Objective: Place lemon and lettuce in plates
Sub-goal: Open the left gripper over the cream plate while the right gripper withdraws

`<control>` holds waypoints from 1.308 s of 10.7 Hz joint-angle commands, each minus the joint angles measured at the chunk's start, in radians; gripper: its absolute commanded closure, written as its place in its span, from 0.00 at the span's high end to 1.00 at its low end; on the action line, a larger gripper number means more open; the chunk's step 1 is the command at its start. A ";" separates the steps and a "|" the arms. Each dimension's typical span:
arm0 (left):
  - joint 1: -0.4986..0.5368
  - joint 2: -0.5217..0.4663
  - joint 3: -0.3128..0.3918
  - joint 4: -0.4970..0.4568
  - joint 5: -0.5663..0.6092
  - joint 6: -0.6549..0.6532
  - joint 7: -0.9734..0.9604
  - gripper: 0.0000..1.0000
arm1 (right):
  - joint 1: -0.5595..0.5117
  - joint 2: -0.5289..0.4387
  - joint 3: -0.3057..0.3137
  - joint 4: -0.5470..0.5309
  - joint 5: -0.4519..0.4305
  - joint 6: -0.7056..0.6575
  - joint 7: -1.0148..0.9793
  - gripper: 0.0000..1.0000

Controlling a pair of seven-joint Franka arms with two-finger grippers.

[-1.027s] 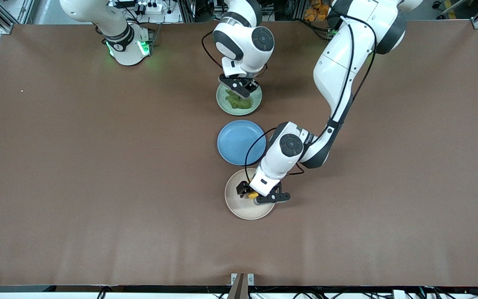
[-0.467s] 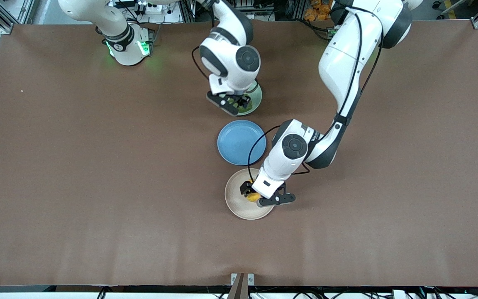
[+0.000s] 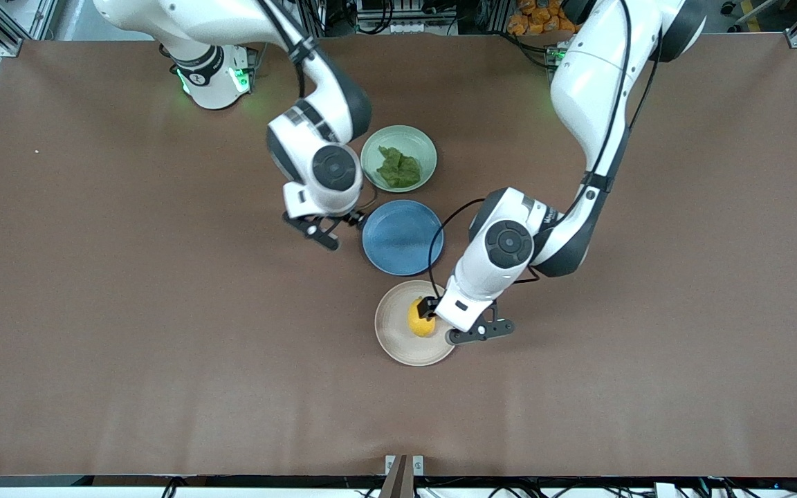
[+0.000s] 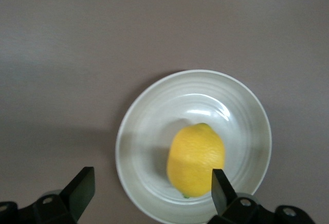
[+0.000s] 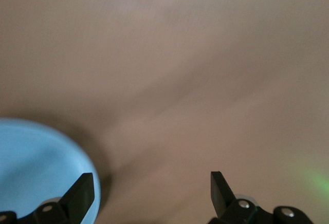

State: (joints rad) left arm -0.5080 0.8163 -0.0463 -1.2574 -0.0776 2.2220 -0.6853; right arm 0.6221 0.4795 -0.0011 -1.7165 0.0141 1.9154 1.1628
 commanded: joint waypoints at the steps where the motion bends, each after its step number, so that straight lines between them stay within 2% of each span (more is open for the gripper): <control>1: 0.048 -0.055 0.003 -0.030 0.027 -0.105 0.071 1.00 | -0.143 -0.016 0.018 0.006 -0.014 -0.007 -0.136 1.00; 4: 0.143 -0.097 0.002 -0.046 0.027 -0.224 0.226 1.00 | -0.324 -0.030 0.018 0.011 -0.017 -0.004 -0.360 1.00; 7: 0.258 -0.104 0.002 -0.051 0.053 -0.312 0.376 1.00 | -0.453 -0.027 0.018 0.008 -0.040 -0.001 -0.536 1.00; 11: 0.388 -0.152 0.003 -0.053 0.094 -0.416 0.513 1.00 | -0.551 -0.033 0.019 0.012 -0.042 -0.007 -0.730 1.00; 14: 0.414 -0.166 0.002 -0.054 0.093 -0.444 0.526 1.00 | -0.578 -0.058 0.019 -0.020 -0.042 -0.006 -0.831 1.00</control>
State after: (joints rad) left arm -0.0967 0.6808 -0.0353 -1.2741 -0.0085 1.7854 -0.1744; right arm 0.0641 0.4654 -0.0015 -1.6960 -0.0145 1.9138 0.3751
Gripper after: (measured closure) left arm 0.000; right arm 0.000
